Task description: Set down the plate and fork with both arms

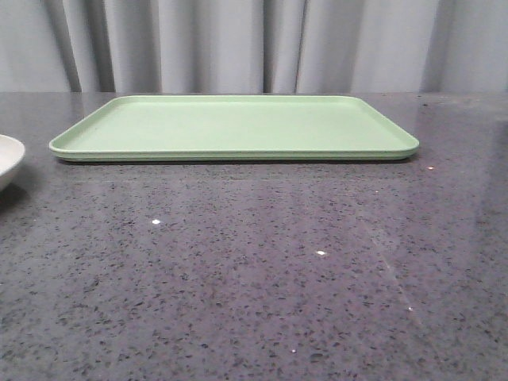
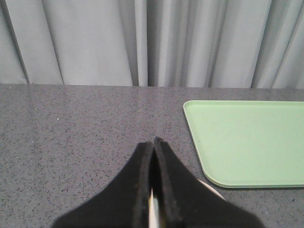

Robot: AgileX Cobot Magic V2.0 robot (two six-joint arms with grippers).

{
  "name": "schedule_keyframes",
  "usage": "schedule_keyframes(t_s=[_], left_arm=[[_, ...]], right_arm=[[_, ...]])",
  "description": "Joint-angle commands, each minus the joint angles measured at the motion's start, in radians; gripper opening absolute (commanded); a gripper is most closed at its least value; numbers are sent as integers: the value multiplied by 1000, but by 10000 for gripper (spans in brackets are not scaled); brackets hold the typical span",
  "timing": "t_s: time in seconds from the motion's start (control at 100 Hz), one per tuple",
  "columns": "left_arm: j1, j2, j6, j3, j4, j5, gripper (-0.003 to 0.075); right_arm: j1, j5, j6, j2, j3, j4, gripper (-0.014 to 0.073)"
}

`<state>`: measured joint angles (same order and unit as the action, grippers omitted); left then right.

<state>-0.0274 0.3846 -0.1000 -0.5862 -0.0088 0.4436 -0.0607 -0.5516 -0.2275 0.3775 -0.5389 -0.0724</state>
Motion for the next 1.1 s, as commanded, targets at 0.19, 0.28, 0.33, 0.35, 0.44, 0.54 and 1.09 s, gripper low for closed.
schedule_keyframes(t_s=[0.19, 0.28, 0.33, 0.35, 0.44, 0.54, 1.09], left_arm=[[3, 156, -4, -82, -8, -48, 132], [3, 176, -4, -87, -8, -50, 290], [3, 181, -4, -90, -8, -50, 371], [3, 183, -4, -89, -8, -50, 400], [3, 183, -4, -89, -8, -50, 487], [3, 183, -4, -89, -8, -70, 494], [49, 341, -52, -167, -38, 120, 492]], right_arm=[[8, -47, 10, 180, -161, -4, 17], [8, -42, 10, 197, -172, -4, 152], [8, -39, 10, 200, -174, -4, 237], [8, -39, 10, 200, -175, -4, 276], [8, -39, 10, 200, -175, -4, 421], [8, -27, 10, 200, -175, -6, 495], [8, -41, 10, 201, -175, -6, 489]])
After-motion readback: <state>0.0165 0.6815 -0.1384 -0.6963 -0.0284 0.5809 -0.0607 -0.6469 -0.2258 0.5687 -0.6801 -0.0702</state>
